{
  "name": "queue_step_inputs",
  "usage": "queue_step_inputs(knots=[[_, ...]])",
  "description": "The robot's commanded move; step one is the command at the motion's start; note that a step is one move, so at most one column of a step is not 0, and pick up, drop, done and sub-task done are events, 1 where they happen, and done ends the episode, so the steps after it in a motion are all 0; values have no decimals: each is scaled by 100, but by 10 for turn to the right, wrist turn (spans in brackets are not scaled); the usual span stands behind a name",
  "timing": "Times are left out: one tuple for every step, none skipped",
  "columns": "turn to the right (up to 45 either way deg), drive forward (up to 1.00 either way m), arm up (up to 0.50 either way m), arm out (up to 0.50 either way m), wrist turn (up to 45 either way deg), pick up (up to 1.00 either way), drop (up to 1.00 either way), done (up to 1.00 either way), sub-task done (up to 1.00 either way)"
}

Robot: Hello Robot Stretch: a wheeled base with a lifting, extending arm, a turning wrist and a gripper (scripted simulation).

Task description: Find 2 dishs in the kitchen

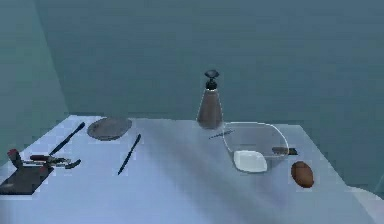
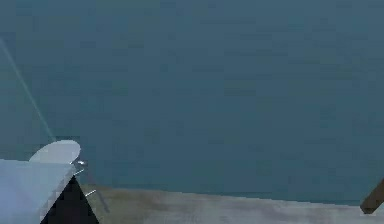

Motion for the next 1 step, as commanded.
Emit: queue_step_inputs(knots=[[-210, 0, 0, 0, 0, 0, 0, 0, 0]])
